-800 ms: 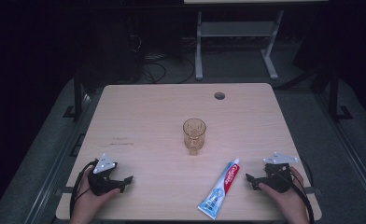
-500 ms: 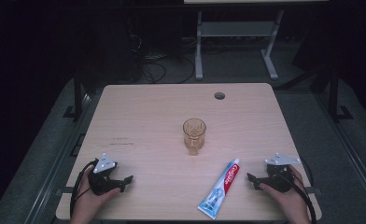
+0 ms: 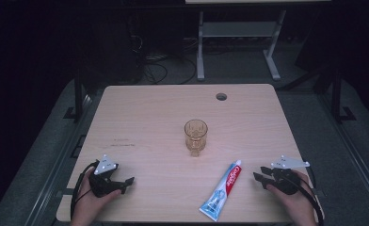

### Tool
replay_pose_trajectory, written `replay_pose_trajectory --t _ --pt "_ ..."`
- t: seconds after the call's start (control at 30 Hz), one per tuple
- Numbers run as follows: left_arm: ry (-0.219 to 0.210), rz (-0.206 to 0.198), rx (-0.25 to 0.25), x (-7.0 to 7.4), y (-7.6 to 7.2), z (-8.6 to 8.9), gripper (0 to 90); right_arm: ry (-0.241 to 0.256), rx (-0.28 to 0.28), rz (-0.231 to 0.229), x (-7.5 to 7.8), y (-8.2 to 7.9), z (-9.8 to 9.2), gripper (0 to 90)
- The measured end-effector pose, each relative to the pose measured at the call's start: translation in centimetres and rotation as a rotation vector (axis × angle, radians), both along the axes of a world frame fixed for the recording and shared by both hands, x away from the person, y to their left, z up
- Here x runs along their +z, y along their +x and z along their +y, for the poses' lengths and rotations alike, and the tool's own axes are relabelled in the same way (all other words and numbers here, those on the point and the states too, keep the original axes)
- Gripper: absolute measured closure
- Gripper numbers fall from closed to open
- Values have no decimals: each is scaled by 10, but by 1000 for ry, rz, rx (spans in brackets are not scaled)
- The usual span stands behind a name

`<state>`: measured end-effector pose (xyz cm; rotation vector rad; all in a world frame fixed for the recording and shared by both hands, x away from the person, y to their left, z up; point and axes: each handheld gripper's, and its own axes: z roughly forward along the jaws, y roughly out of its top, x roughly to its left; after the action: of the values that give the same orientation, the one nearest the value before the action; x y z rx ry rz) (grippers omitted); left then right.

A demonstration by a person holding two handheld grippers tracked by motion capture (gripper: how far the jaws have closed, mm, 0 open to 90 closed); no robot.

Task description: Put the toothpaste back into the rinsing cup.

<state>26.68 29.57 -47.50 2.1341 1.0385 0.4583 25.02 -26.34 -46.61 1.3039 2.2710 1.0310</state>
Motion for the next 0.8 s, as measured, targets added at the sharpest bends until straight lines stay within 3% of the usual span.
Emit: replay_pose_trajectory --t 0.13,0.3,0.47,0.8 --pt "0 0 0 0 0 0 135 25 56 8 4 -7 2 798" --pt "0 0 0 0 0 0 135 45 125 16 5 -12 3 897" --pt "0 0 -1 0 0 0 135 73 221 24 4 -16 15 900" --pt "0 0 0 0 0 0 135 88 314 38 2 -18 35 900"
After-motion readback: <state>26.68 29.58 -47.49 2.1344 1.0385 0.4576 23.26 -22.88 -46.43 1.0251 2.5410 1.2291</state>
